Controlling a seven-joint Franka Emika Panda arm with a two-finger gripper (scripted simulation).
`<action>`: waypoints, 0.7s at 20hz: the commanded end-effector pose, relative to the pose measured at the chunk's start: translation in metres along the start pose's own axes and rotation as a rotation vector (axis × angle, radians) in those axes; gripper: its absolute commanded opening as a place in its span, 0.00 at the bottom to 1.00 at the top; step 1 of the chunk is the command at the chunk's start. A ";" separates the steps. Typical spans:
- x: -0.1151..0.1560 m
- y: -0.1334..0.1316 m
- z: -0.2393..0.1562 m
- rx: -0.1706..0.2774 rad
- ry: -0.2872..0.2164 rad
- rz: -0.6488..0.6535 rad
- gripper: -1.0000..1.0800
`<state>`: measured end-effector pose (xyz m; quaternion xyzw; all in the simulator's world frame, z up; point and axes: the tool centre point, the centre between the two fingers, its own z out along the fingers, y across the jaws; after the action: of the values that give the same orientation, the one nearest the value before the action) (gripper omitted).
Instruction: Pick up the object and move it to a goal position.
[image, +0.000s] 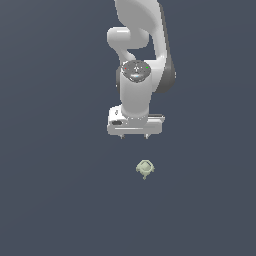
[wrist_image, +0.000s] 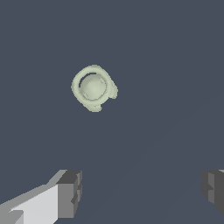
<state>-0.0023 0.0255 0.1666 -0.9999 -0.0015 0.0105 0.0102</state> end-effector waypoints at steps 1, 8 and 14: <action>0.001 0.000 0.001 -0.001 0.000 -0.007 0.96; 0.013 -0.006 0.009 -0.007 0.001 -0.093 0.96; 0.031 -0.016 0.022 -0.015 0.003 -0.231 0.96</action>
<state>0.0231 0.0390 0.1483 -0.9952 -0.0976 0.0079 0.0048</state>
